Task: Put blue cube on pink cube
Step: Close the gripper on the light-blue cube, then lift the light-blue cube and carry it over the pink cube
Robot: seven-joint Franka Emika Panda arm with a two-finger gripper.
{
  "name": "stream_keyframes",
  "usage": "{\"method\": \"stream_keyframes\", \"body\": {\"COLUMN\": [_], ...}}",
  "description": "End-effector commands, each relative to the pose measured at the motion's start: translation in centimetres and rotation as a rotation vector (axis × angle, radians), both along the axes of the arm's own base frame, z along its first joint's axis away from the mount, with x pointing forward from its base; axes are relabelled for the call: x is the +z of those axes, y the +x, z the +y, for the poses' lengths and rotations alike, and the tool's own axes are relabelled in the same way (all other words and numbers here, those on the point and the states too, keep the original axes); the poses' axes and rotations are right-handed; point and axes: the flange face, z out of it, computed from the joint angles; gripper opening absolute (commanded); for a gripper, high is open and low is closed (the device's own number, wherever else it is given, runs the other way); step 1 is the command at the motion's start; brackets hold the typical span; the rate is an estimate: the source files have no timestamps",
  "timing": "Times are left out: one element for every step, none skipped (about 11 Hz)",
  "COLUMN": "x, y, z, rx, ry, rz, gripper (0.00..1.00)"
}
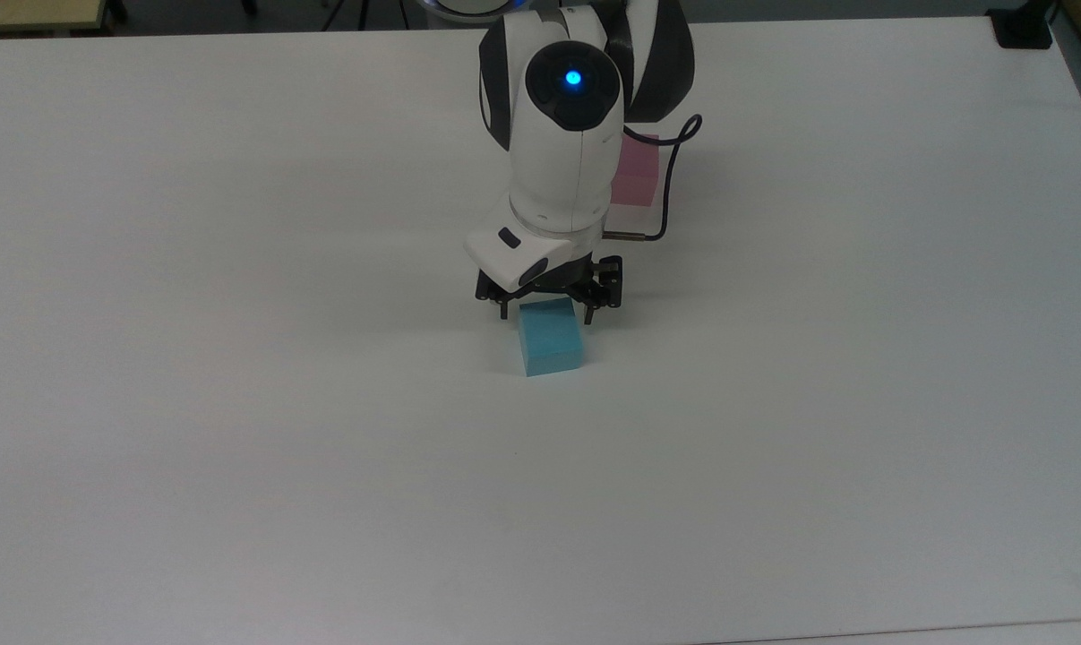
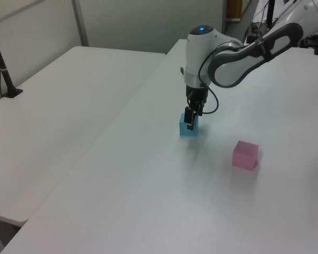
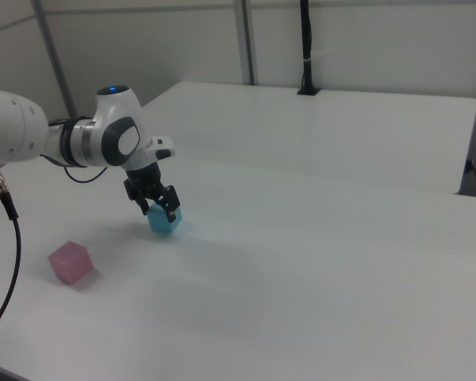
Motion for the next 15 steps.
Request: {"method": "stream_keyframes", "body": {"x": [0.5, 0.5, 0.5, 0.5, 0.5, 0.7, 1.4, 2.1, 2.5, 2.8, 3.3, 4.3, 5.8, 7.7, 10.0], "y": [0.6, 0.6, 0.6, 0.6, 0.6, 0.6, 0.5, 0.5, 0.5, 0.5, 0.3, 0.0, -0.4, -1.0, -1.6], "z": [0.3, 0.0, 0.1, 0.3, 0.2, 0.2, 0.0, -0.1, -0.2, -0.2, -0.2, -0.4, -0.9, -1.7, -2.8], "rx": [-0.038, -0.041, -0.039, -0.034, -0.035, -0.035, -0.037, -0.041, -0.043, -0.043, -0.045, -0.047, -0.055, -0.066, -0.084], "ry": [-0.005, -0.006, -0.006, -0.008, -0.008, -0.008, -0.007, -0.003, -0.002, 0.0, 0.001, 0.004, 0.007, 0.004, 0.004], "rz": [-0.037, -0.037, -0.038, -0.036, -0.036, -0.038, -0.042, -0.051, -0.055, -0.06, -0.063, -0.073, -0.08, -0.068, -0.062], "gripper": [0.31, 0.31, 0.3, 0.27, 0.25, 0.25, 0.24, 0.24, 0.24, 0.24, 0.24, 0.24, 0.24, 0.24, 0.24]}}
